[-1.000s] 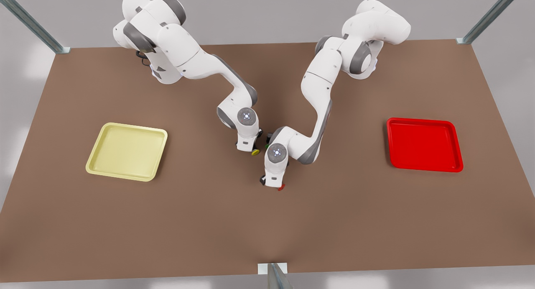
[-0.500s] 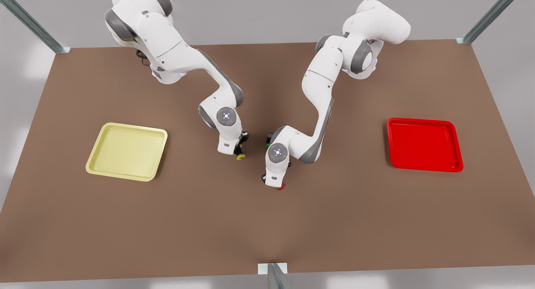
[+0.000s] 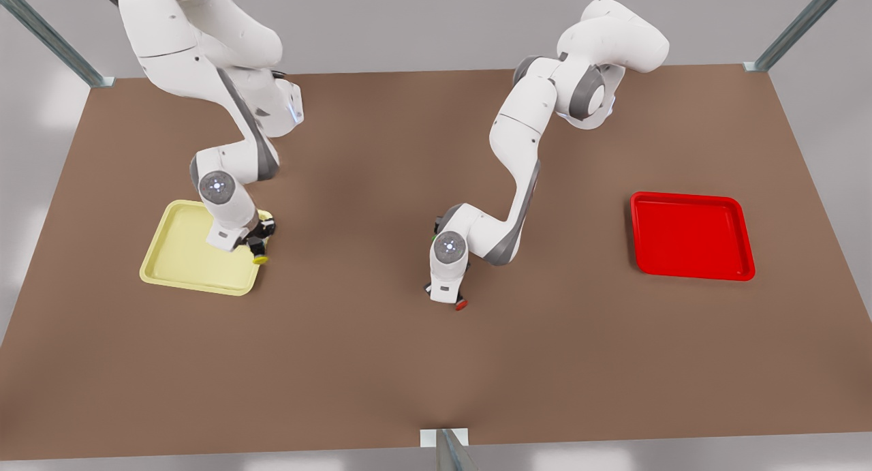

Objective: Place the switches on the corresponding trays according to their colors

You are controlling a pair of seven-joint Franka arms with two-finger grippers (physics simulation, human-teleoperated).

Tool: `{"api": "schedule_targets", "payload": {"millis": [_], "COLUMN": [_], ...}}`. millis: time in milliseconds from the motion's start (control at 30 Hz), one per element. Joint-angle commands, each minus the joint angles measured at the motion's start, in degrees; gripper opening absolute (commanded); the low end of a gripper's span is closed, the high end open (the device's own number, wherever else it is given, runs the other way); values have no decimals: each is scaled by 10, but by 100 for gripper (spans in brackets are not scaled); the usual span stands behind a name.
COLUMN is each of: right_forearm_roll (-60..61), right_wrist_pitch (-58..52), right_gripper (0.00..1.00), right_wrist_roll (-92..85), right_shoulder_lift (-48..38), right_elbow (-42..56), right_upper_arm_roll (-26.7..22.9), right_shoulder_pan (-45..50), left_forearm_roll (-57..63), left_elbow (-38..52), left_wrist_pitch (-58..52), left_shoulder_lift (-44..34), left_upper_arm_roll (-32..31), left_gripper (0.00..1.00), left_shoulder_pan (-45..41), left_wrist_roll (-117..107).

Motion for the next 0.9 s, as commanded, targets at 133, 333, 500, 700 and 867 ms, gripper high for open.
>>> {"api": "schedule_targets", "payload": {"millis": [133, 333, 500, 700, 867], "right_forearm_roll": [-80, -80, -80, -72, 4], "right_wrist_pitch": [23, 26, 25, -33, -361], "right_gripper": [58, 100, 100, 100, 100], "right_wrist_roll": [-65, -64, -63, -52, 58], "right_shoulder_lift": [14, 25, 30, 26, 30], "right_elbow": [-7, -7, -3, 48, 296], "right_upper_arm_roll": [1, 1, 3, 52, 177], "right_shoulder_pan": [-110, -107, -104, -104, -102], "left_forearm_roll": [-1, 1, 1, 2, 2], "left_elbow": [0, -2, -2, -2, -2], "left_wrist_pitch": [-3, -3, -4, -4, -7], "left_shoulder_lift": [-3, -3, -4, -4, -8], "left_upper_arm_roll": [0, 0, 1, 1, 1], "left_gripper": [52, 53, 49, 44, 43], "left_shoulder_pan": [1, 4, 4, 4, 4], "left_wrist_roll": [4, 13, 13, 13, 11]}}
